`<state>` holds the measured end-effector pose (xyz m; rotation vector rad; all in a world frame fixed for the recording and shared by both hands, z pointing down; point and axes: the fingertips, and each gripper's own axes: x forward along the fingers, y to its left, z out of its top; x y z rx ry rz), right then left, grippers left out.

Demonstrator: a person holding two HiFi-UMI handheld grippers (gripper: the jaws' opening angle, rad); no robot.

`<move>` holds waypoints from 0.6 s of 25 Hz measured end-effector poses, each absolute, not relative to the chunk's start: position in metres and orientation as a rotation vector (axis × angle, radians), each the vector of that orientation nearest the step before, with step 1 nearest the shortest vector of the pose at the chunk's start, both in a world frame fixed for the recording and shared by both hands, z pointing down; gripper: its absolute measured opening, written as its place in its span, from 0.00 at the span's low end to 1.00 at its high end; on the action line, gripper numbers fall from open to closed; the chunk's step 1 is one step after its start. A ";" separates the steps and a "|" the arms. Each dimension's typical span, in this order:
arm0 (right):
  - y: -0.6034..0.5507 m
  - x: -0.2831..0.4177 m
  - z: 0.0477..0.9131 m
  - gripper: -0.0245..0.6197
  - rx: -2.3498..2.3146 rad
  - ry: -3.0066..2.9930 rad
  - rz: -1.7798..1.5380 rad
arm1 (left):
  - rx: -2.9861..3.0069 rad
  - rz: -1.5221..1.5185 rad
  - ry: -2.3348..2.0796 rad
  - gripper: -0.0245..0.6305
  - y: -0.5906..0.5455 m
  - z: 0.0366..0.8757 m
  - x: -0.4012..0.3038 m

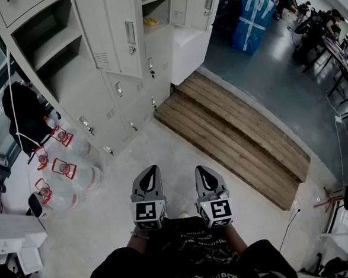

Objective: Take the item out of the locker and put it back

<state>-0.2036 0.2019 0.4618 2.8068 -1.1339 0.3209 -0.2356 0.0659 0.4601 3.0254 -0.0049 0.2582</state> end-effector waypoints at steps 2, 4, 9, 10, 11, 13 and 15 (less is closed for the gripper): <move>0.200 -0.201 0.461 0.04 2.821 -1.112 0.312 | 3.018 0.261 0.000 0.05 0.062 0.461 -0.235; 0.199 -0.199 0.459 0.04 2.836 -1.089 0.303 | 3.021 0.264 0.010 0.05 0.057 0.460 -0.233; 0.193 -0.189 0.451 0.04 2.891 -1.033 0.243 | 3.040 0.252 0.059 0.05 0.047 0.461 -0.228; 0.192 -0.188 0.450 0.04 2.901 -1.024 0.227 | 3.043 0.249 0.069 0.05 0.045 0.462 -0.227; 0.190 -0.188 0.450 0.05 2.908 -1.016 0.212 | 3.046 0.252 0.076 0.05 0.043 0.465 -0.227; 0.187 -0.186 0.451 0.05 2.917 -1.003 0.198 | 3.047 0.271 0.078 0.05 0.038 0.470 -0.225; 0.184 -0.184 0.453 0.05 2.920 -0.999 0.203 | 3.048 0.296 0.075 0.05 0.034 0.472 -0.223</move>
